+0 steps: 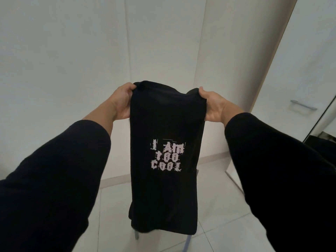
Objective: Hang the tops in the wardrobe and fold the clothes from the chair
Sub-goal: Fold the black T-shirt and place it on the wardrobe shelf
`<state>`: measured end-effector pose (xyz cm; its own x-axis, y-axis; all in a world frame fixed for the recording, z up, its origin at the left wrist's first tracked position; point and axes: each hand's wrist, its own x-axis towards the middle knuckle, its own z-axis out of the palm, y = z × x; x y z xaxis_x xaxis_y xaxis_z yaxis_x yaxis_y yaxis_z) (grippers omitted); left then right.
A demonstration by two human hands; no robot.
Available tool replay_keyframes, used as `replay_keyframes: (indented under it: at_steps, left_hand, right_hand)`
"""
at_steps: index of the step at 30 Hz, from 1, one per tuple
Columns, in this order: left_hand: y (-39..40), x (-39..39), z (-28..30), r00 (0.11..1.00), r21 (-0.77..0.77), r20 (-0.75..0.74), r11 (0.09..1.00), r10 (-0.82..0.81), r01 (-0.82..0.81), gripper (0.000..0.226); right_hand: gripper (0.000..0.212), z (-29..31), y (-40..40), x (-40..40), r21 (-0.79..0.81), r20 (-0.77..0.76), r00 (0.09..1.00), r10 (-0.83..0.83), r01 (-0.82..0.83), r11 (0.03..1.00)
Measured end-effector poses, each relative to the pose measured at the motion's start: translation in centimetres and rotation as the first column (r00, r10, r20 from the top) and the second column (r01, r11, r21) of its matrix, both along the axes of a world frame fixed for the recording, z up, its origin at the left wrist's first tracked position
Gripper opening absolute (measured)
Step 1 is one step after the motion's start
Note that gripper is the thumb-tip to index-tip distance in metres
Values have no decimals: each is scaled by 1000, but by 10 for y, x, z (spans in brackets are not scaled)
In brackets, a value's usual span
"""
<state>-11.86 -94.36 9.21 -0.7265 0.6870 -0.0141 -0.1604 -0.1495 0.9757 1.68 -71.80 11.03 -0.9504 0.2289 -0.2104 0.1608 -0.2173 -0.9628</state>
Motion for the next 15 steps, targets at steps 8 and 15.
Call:
replay_keyframes:
  at_steps: [8, 15]
  left_hand:
    - [40, -20, -17, 996, 1, 74, 999, -40, 40, 48]
    - [92, -82, -38, 994, -44, 114, 999, 1, 4, 49]
  right_hand:
    - [45, -20, 12, -36, -54, 37, 994, -100, 102, 993]
    - [47, -43, 62, -105, -93, 86, 985, -152, 160, 983]
